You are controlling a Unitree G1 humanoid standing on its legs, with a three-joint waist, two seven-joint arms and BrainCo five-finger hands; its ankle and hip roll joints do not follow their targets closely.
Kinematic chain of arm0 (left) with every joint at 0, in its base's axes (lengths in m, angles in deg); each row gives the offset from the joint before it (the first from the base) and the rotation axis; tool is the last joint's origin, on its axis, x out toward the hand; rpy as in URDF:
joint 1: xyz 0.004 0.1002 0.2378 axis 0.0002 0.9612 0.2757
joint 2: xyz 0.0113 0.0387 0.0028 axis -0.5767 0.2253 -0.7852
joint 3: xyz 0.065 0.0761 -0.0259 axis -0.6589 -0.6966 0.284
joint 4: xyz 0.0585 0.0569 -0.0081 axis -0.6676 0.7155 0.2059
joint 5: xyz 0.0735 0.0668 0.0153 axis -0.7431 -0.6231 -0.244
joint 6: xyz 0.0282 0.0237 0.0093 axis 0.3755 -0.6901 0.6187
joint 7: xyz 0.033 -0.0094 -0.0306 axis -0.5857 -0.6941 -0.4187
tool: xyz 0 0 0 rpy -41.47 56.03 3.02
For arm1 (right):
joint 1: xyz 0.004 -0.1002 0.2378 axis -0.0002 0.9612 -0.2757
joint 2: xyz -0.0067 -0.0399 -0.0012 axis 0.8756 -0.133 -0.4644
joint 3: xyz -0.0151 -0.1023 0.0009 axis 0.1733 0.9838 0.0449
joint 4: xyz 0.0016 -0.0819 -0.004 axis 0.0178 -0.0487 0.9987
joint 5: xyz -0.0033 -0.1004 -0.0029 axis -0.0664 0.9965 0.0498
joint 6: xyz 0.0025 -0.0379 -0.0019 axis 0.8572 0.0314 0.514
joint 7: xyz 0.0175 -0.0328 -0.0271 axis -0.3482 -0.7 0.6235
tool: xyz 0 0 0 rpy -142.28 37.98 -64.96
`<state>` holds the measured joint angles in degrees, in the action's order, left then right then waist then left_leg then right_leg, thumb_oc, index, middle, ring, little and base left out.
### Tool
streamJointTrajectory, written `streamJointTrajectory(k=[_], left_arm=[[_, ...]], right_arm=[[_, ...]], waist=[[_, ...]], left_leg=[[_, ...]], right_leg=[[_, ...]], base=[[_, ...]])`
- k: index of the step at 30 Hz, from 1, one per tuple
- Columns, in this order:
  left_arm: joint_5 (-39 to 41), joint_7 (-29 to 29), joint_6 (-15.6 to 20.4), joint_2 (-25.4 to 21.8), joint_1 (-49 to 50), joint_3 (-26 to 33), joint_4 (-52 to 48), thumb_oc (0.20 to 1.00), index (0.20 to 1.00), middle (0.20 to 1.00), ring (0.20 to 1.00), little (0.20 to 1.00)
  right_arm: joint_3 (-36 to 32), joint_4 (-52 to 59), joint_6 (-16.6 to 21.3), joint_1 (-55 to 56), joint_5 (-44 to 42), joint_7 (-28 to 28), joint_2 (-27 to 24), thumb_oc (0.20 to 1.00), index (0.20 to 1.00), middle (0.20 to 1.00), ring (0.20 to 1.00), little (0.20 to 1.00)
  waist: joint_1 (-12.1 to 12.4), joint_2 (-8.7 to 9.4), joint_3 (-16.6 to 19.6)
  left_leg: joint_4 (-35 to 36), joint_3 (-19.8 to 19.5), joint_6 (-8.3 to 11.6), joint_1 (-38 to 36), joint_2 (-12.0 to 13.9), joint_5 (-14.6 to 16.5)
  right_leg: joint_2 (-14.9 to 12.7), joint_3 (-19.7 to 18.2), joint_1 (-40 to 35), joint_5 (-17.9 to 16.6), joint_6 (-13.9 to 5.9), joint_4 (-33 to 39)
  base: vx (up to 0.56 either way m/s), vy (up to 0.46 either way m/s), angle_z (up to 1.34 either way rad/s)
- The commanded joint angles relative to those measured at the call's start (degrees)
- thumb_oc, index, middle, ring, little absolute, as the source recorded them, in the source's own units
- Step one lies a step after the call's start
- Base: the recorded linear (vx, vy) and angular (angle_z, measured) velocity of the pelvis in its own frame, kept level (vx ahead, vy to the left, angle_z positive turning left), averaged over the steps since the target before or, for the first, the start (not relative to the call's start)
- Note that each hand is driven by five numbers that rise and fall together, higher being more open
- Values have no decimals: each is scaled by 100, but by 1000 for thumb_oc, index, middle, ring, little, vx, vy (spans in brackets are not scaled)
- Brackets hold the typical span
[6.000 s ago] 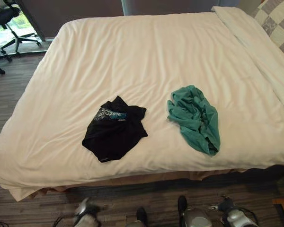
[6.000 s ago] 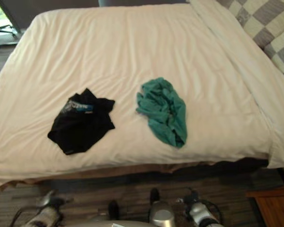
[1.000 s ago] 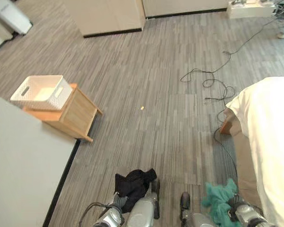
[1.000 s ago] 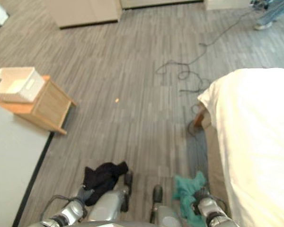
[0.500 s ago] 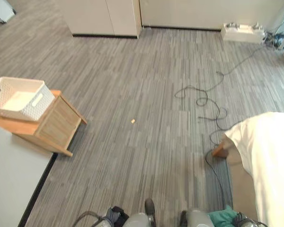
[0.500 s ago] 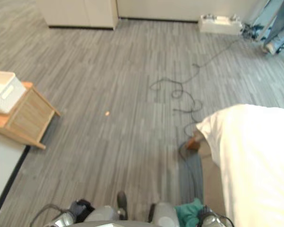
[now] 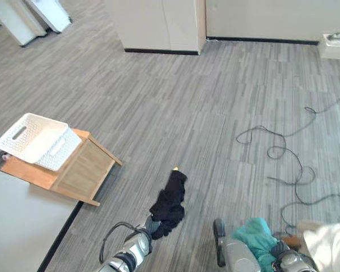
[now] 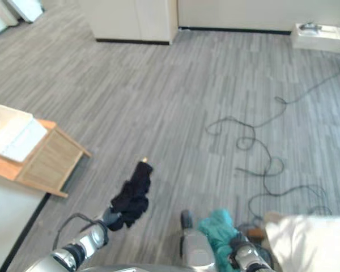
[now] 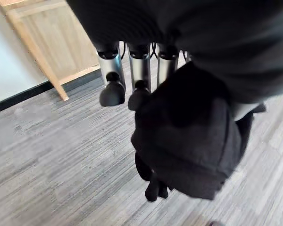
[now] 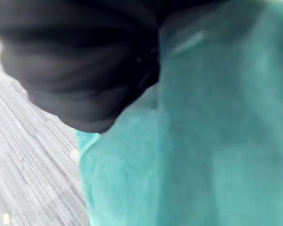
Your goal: Tidy up the quilt and then pick up the clothes from the bed and put them into the laundry hamper.
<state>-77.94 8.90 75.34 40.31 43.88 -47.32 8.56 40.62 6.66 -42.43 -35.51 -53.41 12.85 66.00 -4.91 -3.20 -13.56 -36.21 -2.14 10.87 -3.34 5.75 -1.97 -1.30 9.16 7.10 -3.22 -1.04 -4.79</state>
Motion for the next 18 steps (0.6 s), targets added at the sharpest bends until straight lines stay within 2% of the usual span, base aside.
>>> streamJointTrajectory(k=[1, 2, 3, 4, 6, 7, 9, 10, 11, 12, 14, 15, 16, 17, 18], left_arm=[[70, -106, -252, -321, -35, 22, 312, 200, 200, 200, 200, 200], [92, -105, -273, -300, -14, 31, 329, 200, 200, 200, 200, 200], [92, -105, -274, -302, -17, 32, 330, 200, 200, 200, 200, 200], [190, -159, -301, -270, 103, 155, 317, 200, 200, 200, 200, 200], [241, -171, -278, -218, 263, 253, 333, 200, 200, 200, 200, 200], [261, -153, -256, -204, 331, 319, 366, 200, 200, 200, 200, 200], [287, -128, -294, -197, 361, 369, 356, 200, 200, 200, 200, 200], [278, -108, -329, -179, 369, 412, 362, 200, 200, 200, 200, 200], [250, -73, -388, -177, 427, 464, 434, 200, 200, 200, 200, 200], [221, -59, -401, -170, 475, 469, 483, 200, 200, 200, 200, 200], [293, -21, -414, -183, 532, 551, 575, 200, 200, 200, 200, 200], [295, -21, -414, -192, 533, 545, 575, 200, 200, 200, 200, 200], [245, 42, -408, -219, 551, 542, 587, 200, 200, 200, 200, 200], [245, 44, -409, -224, 552, 539, 583, 200, 200, 200, 200, 200], [255, 12, -417, -242, 559, 526, 565, 200, 200, 200, 200, 200]], right_arm=[[166, 281, 32, -258, 232, 111, -371, 200, 200, 200, 200, 200], [235, 312, 26, -320, 250, 108, -359, 200, 200, 200, 200, 200], [236, 311, 26, -324, 250, 108, -357, 200, 200, 200, 200, 200], [373, 396, 38, -353, 284, 94, -310, 200, 200, 200, 200, 200], [370, 472, 81, -270, 265, 90, -305, 200, 200, 200, 200, 200], [341, 420, 109, -246, 224, 106, -258, 200, 200, 200, 200, 200], [244, 389, 97, -194, 181, 147, -217, 200, 200, 200, 200, 200], [208, 355, 81, -183, 165, 172, -182, 200, 200, 200, 200, 200], [166, 279, 54, -146, 157, 132, -115, 200, 200, 200, 200, 200], [126, 232, 41, -85, 142, 125, -50, 200, 200, 200, 200, 200], [6, 95, 23, 16, 111, 117, 48, 200, 200, 200, 200, 200], [2, 91, 26, 18, 111, 120, 58, 200, 200, 200, 200, 200], [-115, 23, -7, 117, 54, 107, 143, 200, 200, 200, 200, 200], [-118, 24, -7, 119, 55, 107, 148, 200, 200, 200, 200, 200], [-193, 31, 13, 170, -16, 125, 163, 200, 200, 200, 200, 200]], waist=[[355, 181, -332], [453, 205, -353], [452, 219, -343], [598, 180, -290], [681, 127, -193], [746, 87, -122], [733, 74, -54], [742, 95, -27], [739, 119, 99], [743, 178, 196], [840, 394, 338], [837, 413, 355], [844, 562, 341], [849, 577, 345], [747, 576, 276]], left_leg=[[-898, 1014, -588, 975, -137, -68], [-820, 1140, -589, 1245, -93, 27], [-805, 1147, -594, 1256, -108, 8], [143, 1470, -624, 1426, -104, 116], [1503, 1768, -784, 1337, -238, 296], [2333, 2165, -710, 1414, -197, 7], [3324, 2994, -573, 1368, 51, -144], [3519, 3432, -584, 1421, 287, -268], [3710, 3589, -633, 1262, 288, -358], [3739, 3563, -692, 1190, 183, -447], [3623, 3257, -935, 1196, -135, -325], [3624, 3255, -948, 1210, -158, -315], [3657, 3078, -1197, 938, -471, -38], [3669, 3086, -1213, 938, -495, -31], [3869, 2841, -1395, 495, -698, 202]], right_leg=[[-321, -176, -1121, 427, -240, 900], [-363, -172, -1286, 527, -244, 938], [-378, -173, -1270, 520, -246, 939], [-413, -100, -1572, 754, -325, 979], [-449, 0, -1777, 931, -481, 979], [-402, 136, -1990, 1122, -528, 979], [-420, 382, -2344, 1440, -607, 979], [-405, 546, -2494, 1488, -654, 979], [-411, 642, -2586, 1448, -762, 979], [-492, 658, -2655, 1403, -835, 942], [-734, 611, -2550, 1008, -1023, 218], [-758, 617, -2527, 1027, -1041, 188], [-998, 489, -2188, 295, -1348, -1017], [-1027, 478, -2155, 327, -1358, -1077], [-1141, 185, -1663, -321, -1388, -2266]], base=[[633, -257, 1], [479, -181, -35], [508, 22, -63], [534, 97, -39], [647, 160, -8], [606, 149, -14], [566, 147, -23], [535, 148, 12], [556, 170, 53], [615, 195, 51], [503, 190, 55], [568, 273, 65], [389, 207, 61], [761, 373, 64], [583, 292, 106]])
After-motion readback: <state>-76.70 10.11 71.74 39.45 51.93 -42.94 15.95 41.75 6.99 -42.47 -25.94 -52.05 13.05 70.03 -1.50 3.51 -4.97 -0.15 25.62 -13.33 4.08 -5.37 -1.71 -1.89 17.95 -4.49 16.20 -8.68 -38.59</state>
